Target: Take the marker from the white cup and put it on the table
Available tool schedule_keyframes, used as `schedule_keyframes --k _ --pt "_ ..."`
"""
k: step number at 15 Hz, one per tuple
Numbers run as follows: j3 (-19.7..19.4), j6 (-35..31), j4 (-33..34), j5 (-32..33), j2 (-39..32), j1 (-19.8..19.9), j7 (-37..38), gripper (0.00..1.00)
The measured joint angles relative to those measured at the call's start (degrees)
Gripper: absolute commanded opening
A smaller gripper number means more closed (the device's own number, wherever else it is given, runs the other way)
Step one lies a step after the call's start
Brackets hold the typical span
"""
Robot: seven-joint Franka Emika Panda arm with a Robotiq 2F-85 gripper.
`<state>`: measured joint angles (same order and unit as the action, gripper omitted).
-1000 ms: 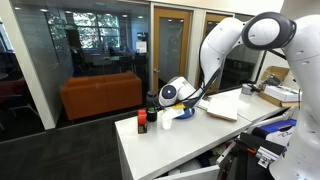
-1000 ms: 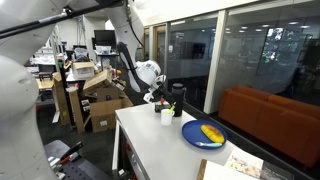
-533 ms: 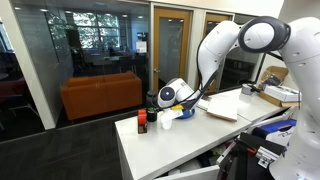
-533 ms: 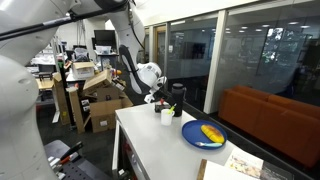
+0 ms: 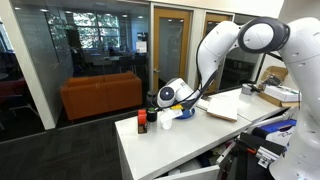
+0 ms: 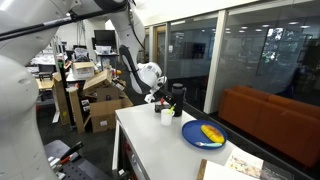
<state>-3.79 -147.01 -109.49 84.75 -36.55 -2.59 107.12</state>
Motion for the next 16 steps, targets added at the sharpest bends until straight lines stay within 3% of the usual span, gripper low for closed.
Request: schedule_keyframes --k 16 --pt "-0.02 1.01 0.24 0.64 3.09 0.0 1.86 0.04"
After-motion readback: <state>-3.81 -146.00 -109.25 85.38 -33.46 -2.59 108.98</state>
